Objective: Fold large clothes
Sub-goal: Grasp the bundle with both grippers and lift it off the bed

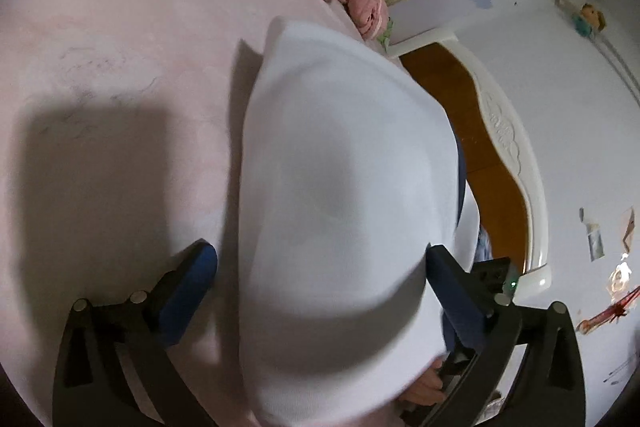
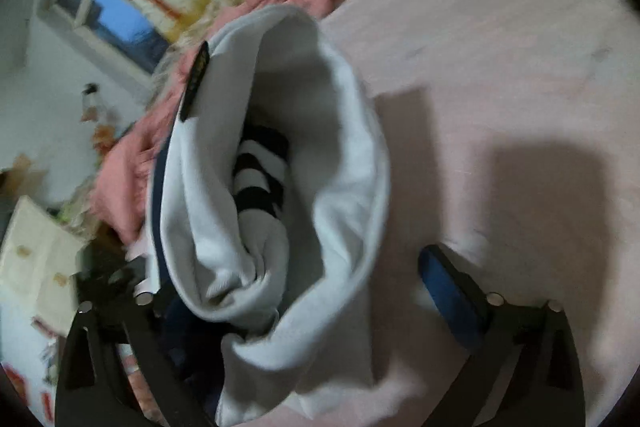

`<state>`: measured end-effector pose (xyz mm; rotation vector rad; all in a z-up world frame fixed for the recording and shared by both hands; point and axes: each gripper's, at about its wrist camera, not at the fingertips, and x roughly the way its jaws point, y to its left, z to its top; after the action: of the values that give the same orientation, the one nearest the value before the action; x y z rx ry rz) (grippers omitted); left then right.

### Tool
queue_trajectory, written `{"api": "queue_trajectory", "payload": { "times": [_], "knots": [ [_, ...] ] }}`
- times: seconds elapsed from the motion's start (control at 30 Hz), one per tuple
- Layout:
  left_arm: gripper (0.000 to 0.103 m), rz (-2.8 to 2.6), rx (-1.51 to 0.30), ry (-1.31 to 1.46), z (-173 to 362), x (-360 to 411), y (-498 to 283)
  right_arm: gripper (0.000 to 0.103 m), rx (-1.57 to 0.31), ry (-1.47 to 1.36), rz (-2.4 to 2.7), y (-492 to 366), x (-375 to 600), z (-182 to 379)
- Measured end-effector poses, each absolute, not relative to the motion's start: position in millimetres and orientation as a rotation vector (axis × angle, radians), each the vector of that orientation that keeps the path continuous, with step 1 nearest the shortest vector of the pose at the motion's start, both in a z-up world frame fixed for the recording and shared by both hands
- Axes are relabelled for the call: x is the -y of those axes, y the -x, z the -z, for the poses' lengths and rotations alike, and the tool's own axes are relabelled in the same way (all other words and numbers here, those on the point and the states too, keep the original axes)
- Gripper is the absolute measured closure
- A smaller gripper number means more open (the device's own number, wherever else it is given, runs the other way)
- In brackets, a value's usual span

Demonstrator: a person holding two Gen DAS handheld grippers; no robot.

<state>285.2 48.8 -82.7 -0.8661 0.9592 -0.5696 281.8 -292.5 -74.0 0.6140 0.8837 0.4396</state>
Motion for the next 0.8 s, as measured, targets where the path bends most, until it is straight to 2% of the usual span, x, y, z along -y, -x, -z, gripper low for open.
{"api": "queue_trajectory", "payload": {
  "times": [0.03,0.07,0.1,0.13,0.17,0.2,0.23,0.27,0.53,0.8],
  "knots": [
    [0.000,0.579,-0.957,0.861,81.3,-45.4,-288.0,0.005,-0.907,-0.636,-0.512,-292.0,289.8,78.9],
    [0.010,0.595,-0.962,0.850,80.2,-41.8,-290.8,0.008,-0.923,-0.638,-0.540,-298.1,286.6,80.1],
    [0.012,0.603,-0.975,0.831,79.2,-35.5,-293.2,0.017,-0.941,-0.634,-0.567,-303.3,283.1,80.1],
    [0.019,0.581,-0.973,0.813,77.3,-33.6,-293.2,0.021,-0.955,-0.630,-0.596,-307.1,279.5,78.8],
    [0.029,0.570,-0.964,0.812,74.8,-34.0,-291.4,0.031,-0.951,-0.644,-0.605,-308.8,279.9,77.5],
    [0.033,0.559,-0.952,0.815,68.8,-37.1,-288.6,0.039,-0.941,-0.661,-0.619,-308.6,282.5,75.4],
    [0.040,0.552,-0.934,0.814,62.5,-40.3,-285.8,0.042,-0.925,-0.678,-0.640,-306.8,286.5,71.9],
    [0.041,0.556,-0.912,0.800,54.5,-40.1,-282.4,0.046,-0.913,-0.695,-0.658,-305.0,290.2,68.4],
    [0.042,0.663,-0.799,0.649,-23.1,12.0,-258.0,0.046,-0.794,-0.725,-0.676,-269.1,330.9,6.2],
    [0.042,0.843,-0.722,0.561,-118.9,136.8,-265.4,0.045,-0.583,-0.749,-0.493,-213.8,432.6,-87.1]
  ]
}}
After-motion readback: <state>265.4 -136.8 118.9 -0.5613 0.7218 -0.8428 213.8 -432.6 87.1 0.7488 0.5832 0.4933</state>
